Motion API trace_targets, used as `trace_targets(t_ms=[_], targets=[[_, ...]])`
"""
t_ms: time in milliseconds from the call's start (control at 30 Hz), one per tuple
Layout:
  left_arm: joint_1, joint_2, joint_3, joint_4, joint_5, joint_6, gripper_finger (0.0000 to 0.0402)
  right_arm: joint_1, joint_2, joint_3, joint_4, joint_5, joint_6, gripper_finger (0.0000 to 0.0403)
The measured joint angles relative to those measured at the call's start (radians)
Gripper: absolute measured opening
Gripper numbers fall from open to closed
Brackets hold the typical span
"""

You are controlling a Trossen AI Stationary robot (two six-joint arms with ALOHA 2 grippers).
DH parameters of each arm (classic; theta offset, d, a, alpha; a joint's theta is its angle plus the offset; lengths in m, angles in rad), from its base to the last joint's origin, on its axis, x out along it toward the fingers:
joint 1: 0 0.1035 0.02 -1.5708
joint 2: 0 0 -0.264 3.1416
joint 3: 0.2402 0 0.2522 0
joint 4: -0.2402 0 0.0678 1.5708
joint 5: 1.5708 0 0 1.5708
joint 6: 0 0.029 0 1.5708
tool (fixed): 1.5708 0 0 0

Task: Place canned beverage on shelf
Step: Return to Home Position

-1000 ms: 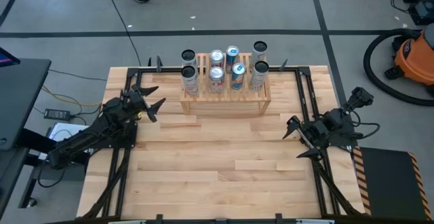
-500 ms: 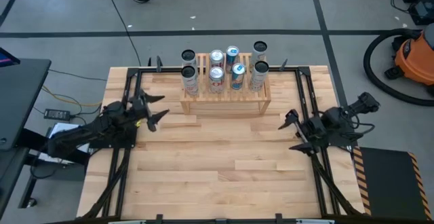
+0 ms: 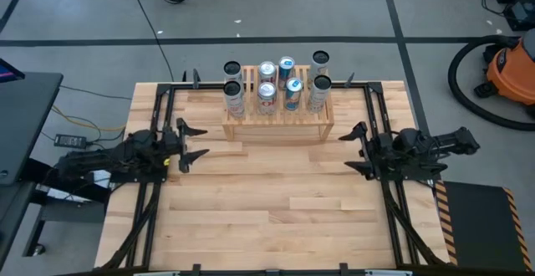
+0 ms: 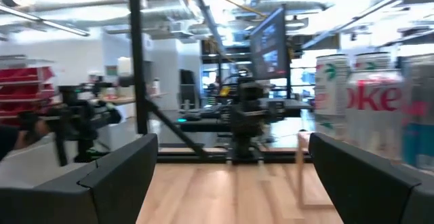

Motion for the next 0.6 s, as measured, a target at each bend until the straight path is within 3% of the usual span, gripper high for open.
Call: trace_targets(t_ms=[333,600], targets=[[-0.048,0.000,0.000,0.000,0.000,0.000,0.0314,-0.137,0.000,0.000,0.000,0.000,0.000,0.0393],[-0.047,0.000,0.000,0.000,0.000,0.000,0.0314,-0.126,0.000,0.000,0.000,0.000,0.000,0.0393]])
